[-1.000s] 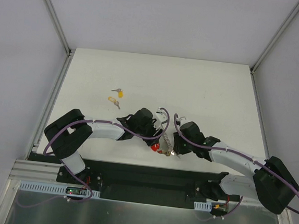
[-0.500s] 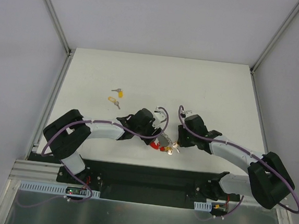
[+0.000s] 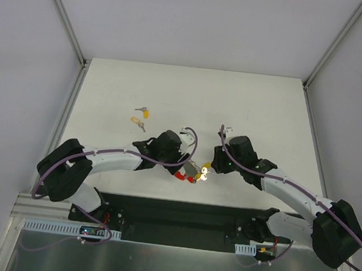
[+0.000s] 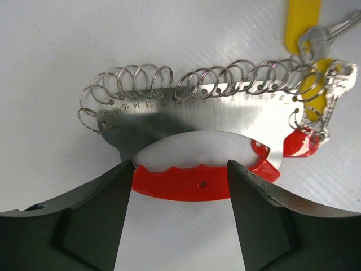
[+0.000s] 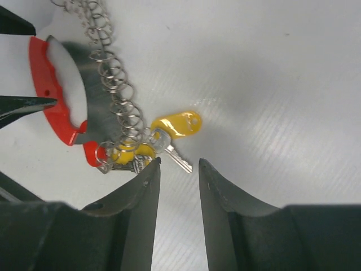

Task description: Put the keys on the keyring

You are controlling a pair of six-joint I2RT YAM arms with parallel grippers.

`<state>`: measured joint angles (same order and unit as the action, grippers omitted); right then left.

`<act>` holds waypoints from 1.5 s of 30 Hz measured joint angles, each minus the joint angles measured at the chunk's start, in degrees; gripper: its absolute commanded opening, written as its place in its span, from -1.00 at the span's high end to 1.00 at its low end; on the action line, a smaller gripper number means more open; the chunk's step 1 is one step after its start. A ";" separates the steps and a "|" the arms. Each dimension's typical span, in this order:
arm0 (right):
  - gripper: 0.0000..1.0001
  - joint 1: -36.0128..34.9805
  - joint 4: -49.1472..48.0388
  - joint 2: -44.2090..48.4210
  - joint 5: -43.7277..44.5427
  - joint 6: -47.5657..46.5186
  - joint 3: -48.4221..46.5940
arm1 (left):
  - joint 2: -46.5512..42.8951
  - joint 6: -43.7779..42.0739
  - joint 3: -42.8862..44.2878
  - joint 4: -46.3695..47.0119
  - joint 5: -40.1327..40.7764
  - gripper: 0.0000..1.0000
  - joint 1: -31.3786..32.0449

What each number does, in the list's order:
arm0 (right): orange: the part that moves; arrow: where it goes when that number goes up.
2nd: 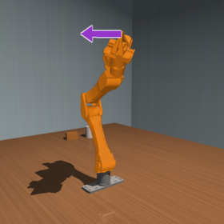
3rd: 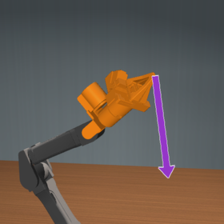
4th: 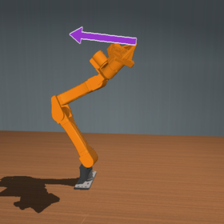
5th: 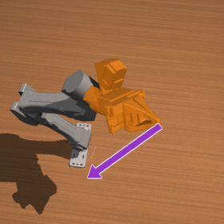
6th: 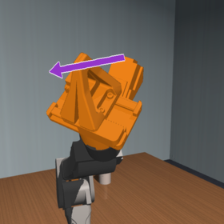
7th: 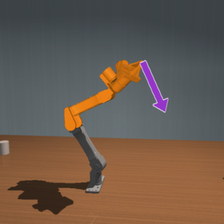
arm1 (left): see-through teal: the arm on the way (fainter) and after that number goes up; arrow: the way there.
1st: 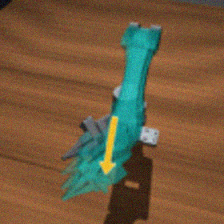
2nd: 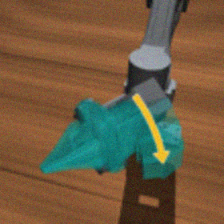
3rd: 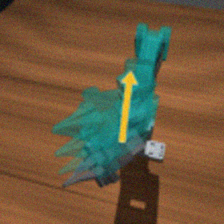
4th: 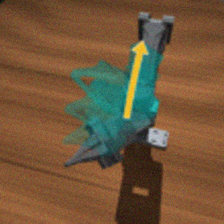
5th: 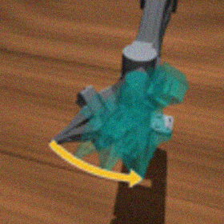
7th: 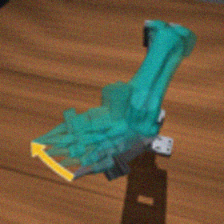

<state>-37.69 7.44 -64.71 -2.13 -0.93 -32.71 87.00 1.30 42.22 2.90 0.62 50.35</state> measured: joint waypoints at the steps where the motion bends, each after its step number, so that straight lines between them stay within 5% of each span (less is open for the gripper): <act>1: 0.26 0.00 -0.76 0.33 -1.03 -0.17 0.20 | -1.27 0.02 -0.02 -0.24 0.00 -0.38 0.11; 16: 0.25 -5.03 -7.23 -9.29 -10.62 0.52 1.77 | -19.58 2.62 -6.67 5.33 3.34 -0.50 0.68; 45: 0.31 -9.90 -2.43 -8.37 -16.15 2.80 0.57 | -16.24 2.32 -6.99 6.23 2.14 -0.50 0.68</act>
<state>-47.59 5.02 -73.08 -18.28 1.87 -32.14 70.76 3.62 35.22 9.13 2.76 51.03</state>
